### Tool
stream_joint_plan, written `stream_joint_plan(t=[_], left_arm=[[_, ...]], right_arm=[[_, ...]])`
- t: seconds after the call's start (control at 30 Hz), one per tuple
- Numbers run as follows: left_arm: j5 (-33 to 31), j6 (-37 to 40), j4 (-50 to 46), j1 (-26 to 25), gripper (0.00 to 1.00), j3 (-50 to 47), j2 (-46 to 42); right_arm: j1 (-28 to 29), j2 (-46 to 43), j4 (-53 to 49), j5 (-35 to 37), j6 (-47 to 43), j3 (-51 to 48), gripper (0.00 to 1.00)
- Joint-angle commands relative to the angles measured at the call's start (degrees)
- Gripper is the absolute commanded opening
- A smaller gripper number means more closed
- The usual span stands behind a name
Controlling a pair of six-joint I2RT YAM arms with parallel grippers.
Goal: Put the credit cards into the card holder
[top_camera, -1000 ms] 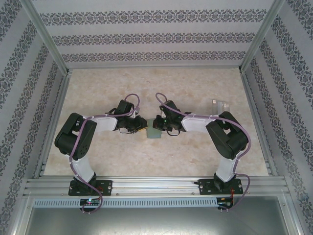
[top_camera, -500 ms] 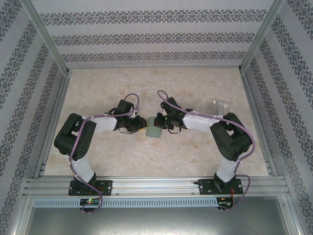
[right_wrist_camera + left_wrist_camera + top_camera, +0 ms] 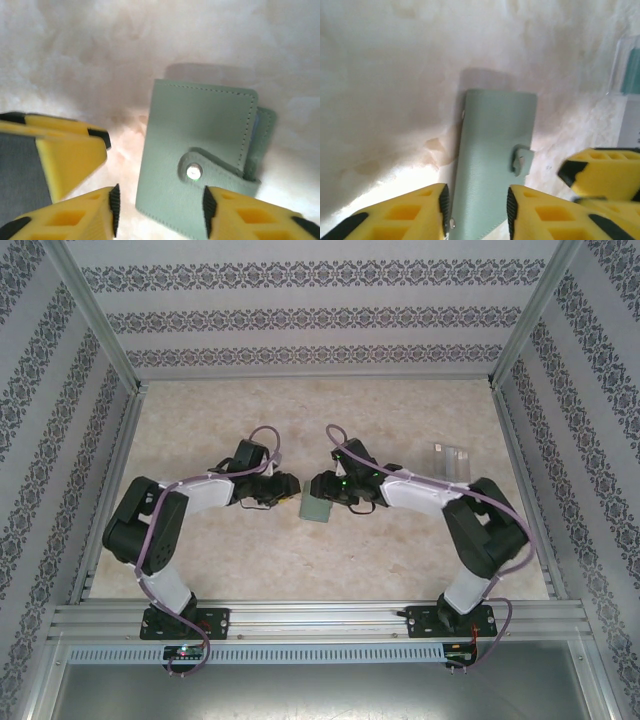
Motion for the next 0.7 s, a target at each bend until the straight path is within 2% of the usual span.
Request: stream_joint_plan(t=[0.0, 0.03, 0.1, 0.13, 0.17, 0.2, 0.3, 0.4, 0.57, 0.63, 0.67], left_arm=[[-4.87, 3.51, -3.73, 1.18, 0.43, 0.18, -7.3], [-6.73, 4.82, -5.48, 1.26, 0.46, 0.65, -9.28], [-11.76, 8.0, -8.55, 1.26, 0.59, 1.63, -13.94], [-14.26, 9.41, -9.86, 1.24, 0.61, 1.84, -16.2], [-17.65, 10.87, -10.74, 1.25, 0.73, 1.76, -18.91], [-22.07, 12.31, -11.28, 1.1, 0.99, 1.33, -21.85], [-33.96, 17.28, -9.39, 0.03, 1.0, -2.27, -31.5], [-40.39, 23.42, -6.13, -0.33, 1.0, -6.35, -39.06], [-51.68, 30.77, 2.22, -0.34, 0.99, -13.25, -43.45], [-49.73, 43.81, 12.94, -0.3, 0.99, -18.76, -42.4], [-50.54, 46.34, 18.35, 0.07, 0.99, -21.73, -40.92]], right_arm=[[-0.65, -9.39, -0.82, 5.4, -6.48, -1.47, 0.56], [-0.51, -11.92, -1.28, 7.37, -8.18, -1.88, 0.61], [-0.17, -18.26, -2.41, 13.15, -12.46, -3.09, 0.74], [0.26, -21.01, -2.59, 16.27, -14.51, -3.73, 0.86], [0.89, -24.29, -2.6, 20.53, -16.64, -4.53, 0.92], [1.63, -27.34, -2.23, 25.09, -19.16, -5.61, 0.95], [2.26, -35.7, 1.44, 35.6, -24.56, -10.18, 0.98], [1.13, -41.82, 5.79, 41.65, -28.98, -14.59, 0.98], [-1.48, -47.3, 17.19, 43.52, -42.9, -24.57, 0.98], [-3.7, -48.87, 21.81, 45.12, -44.8, -28.89, 0.98], [-5.44, -49.28, 24.06, 43.71, -45.72, -30.63, 0.98]])
